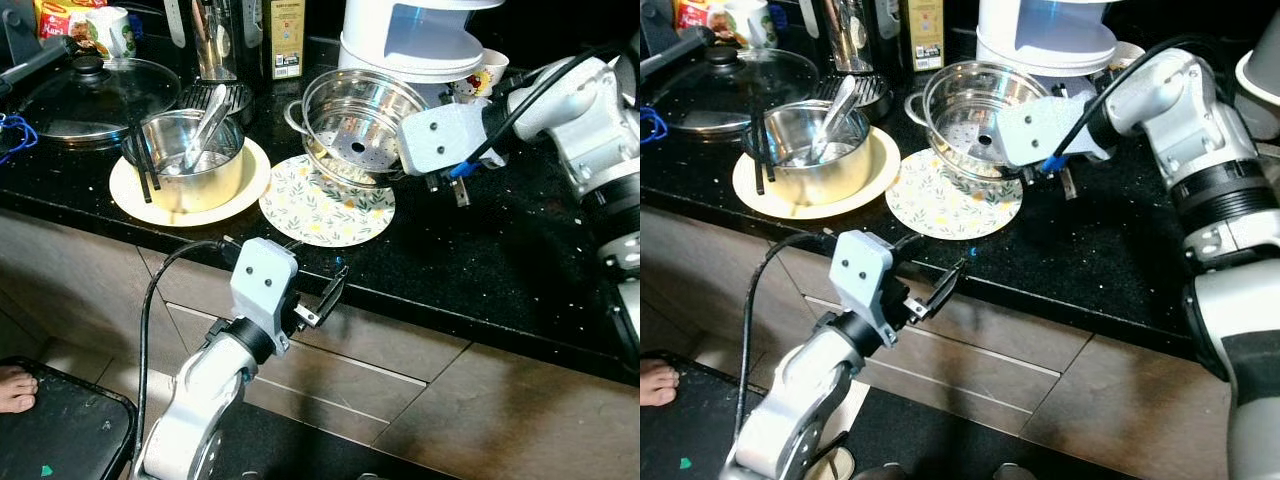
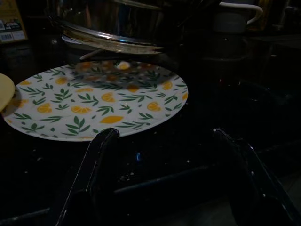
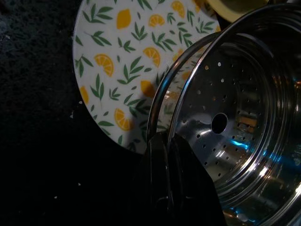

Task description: Kitchen organization

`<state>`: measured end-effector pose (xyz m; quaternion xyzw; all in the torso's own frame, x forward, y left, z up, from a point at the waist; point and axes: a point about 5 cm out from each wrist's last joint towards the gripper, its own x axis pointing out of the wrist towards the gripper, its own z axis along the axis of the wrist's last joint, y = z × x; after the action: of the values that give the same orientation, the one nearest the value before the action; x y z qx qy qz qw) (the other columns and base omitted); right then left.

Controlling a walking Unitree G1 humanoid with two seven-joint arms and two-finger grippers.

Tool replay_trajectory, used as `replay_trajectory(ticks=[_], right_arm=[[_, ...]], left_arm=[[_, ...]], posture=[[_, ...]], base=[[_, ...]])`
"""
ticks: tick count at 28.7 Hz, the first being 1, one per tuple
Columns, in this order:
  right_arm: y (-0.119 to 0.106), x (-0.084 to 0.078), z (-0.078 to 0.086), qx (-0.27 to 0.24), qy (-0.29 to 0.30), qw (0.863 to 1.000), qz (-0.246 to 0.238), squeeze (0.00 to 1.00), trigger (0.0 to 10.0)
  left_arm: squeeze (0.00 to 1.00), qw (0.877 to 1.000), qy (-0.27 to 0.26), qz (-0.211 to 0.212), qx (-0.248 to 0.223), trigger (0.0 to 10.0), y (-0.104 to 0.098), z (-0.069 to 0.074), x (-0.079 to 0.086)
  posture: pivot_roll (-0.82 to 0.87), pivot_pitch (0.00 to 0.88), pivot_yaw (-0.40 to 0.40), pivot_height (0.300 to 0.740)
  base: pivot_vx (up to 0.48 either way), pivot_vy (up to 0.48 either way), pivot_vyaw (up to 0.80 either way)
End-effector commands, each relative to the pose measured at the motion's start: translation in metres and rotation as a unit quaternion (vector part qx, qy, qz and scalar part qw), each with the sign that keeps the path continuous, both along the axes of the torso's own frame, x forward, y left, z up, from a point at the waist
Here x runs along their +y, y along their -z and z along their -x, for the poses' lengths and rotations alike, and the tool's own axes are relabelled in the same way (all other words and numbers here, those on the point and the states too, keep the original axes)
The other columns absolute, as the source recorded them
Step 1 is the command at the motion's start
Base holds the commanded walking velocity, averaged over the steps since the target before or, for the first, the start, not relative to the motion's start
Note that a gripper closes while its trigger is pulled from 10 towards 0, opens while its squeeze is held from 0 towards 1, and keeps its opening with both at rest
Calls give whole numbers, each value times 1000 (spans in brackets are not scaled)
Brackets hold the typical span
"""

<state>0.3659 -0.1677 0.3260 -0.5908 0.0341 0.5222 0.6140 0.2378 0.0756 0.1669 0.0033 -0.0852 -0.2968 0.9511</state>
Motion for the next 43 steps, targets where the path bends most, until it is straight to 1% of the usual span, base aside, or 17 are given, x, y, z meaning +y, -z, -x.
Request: replay_trajectory(ticks=[1,6,7,8,10,13,16,20,22,23,26,33,39,43], right_arm=[[-12,-3,-1,-25,11,999,-28,0,0],[-9,-5,-3,-22,21,999,-35,0,0],[-9,-5,-5,-28,26,998,-40,0,3843],[-10,-4,-5,-33,28,998,-44,0,10000],[-13,-4,-8,-47,41,997,-54,0,10000],[-15,-5,-9,-47,45,997,-53,0,10000],[-20,-15,-7,-48,51,997,-32,0,10000],[-28,-34,0,-29,56,998,-8,0,10000],[-29,-36,1,-26,58,998,-2,0,10000],[-29,-41,2,-24,65,998,7,0,10000],[-27,-44,3,-22,68,997,13,0,10000],[-25,-43,3,-17,63,998,12,0,10000],[-21,-43,2,-11,65,998,13,0,10000],[-20,-43,0,-17,71,997,14,0,10000]], left_arm=[[0,1000,4,9,3,10000,-2,0,-2],[0,1000,-10,14,1,10000,-3,-1,0],[0,1000,-12,16,3,10000,-3,-2,1],[0,1000,-11,17,3,10000,-3,-2,1],[0,1000,-10,19,3,10000,-3,-2,1],[0,1000,-10,23,4,10000,-4,-1,1],[0,1000,-8,25,3,10000,-4,-2,0],[0,1000,-8,29,-1,10000,-8,-2,1],[0,999,-9,32,-3,10000,-9,-2,1],[0,999,-4,33,-6,10000,-10,-2,2],[0,999,0,35,-8,10000,-12,-2,1],[0,999,9,38,-7,10000,-12,-1,-3],[0,999,14,39,-10,10000,-15,-1,-4],[0,999,15,40,-11,10000,-16,-1,-4]], posture=[[38,49,-76,740],[37,49,-72,740],[37,50,-72,740],[37,50,-72,740],[37,49,-72,740],[39,48,-73,740],[44,48,-76,740],[46,44,-75,740],[46,42,-75,740],[44,40,-75,740],[41,37,-71,740],[40,34,-67,740],[43,30,-65,740],[45,33,-66,740]], base=[[0,0,0],[0,0,0],[0,0,0],[0,0,0],[0,0,0],[0,0,0],[0,0,0],[0,0,0],[0,0,0],[0,0,0],[0,0,0],[0,0,0],[0,-278,0],[0,-335,0]])
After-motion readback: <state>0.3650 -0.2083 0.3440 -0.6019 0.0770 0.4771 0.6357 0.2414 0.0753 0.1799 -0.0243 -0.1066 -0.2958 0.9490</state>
